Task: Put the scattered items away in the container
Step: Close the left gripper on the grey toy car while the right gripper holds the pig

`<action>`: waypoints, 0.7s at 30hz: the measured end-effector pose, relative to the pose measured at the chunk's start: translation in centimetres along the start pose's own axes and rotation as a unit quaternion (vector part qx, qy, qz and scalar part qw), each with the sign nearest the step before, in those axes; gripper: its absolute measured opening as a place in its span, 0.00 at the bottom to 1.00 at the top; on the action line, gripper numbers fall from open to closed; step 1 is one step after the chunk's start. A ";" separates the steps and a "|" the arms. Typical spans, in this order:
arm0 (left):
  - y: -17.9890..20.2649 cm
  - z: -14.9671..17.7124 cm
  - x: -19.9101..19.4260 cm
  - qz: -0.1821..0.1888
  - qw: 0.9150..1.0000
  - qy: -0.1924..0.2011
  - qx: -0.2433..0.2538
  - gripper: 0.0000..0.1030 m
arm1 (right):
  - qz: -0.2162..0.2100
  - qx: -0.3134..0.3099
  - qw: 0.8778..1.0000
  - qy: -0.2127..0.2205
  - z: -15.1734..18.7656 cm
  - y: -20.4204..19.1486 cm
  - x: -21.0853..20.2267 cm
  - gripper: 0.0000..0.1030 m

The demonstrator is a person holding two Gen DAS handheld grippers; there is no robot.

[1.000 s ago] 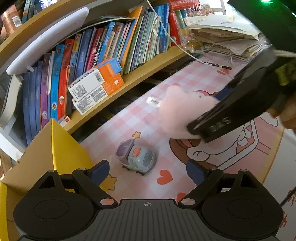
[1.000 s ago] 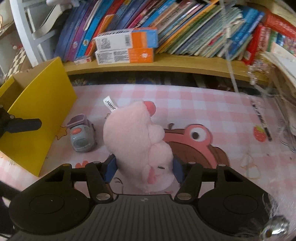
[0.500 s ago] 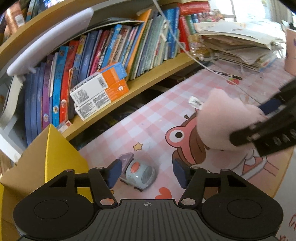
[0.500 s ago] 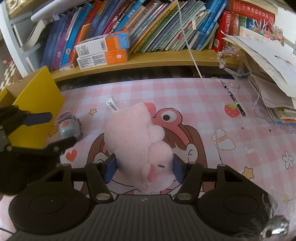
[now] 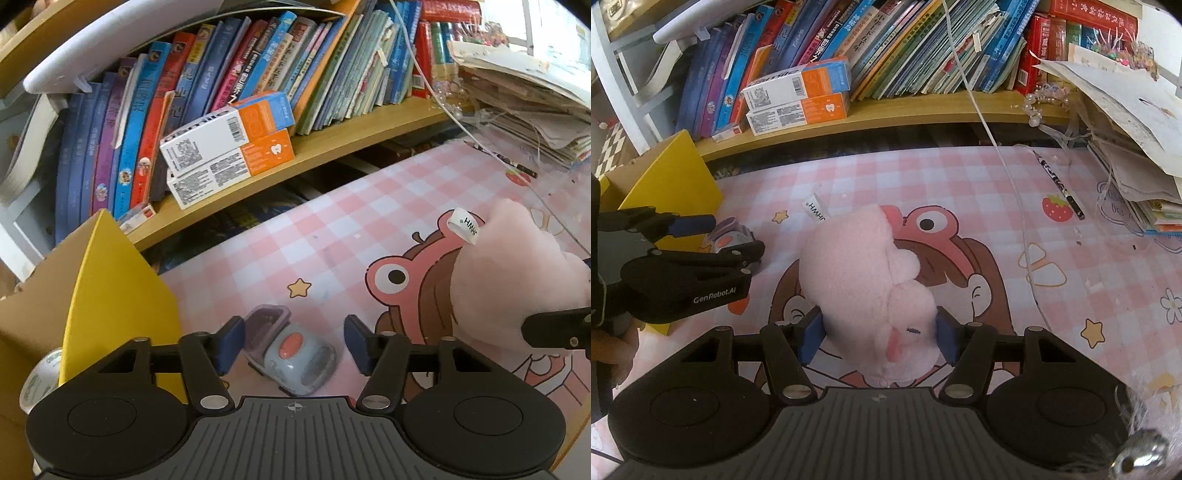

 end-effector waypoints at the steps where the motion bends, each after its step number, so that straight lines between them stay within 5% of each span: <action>1: 0.1 0.0 0.0 0.009 1.000 -0.001 0.002 0.36 | 0.000 0.000 1.000 0.000 0.0 0.0 0.0 0.57; 9: 1.9 1.0 -2.3 0.080 0.996 0.018 0.036 0.29 | -0.001 0.001 1.000 0.002 0.2 -0.1 -0.2 0.57; 13: 2.1 0.6 -3.1 0.092 0.995 0.028 0.040 0.12 | -0.001 0.001 1.000 0.002 0.3 -0.2 -0.4 0.57; 21: 2.2 0.7 -4.7 0.113 0.992 0.035 0.044 0.11 | 0.002 0.006 1.000 0.004 0.9 -0.3 -1.0 0.57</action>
Point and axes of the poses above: each gripper's, at about its wrist camera, not at the fingertips, and x roughly the way its jaws point, y to its right, z to its underside, the point moved 4 cm from there along x, roughly the way its jaws point, and after that the axes turned 7 degrees about -z, right-handed, at the moved point
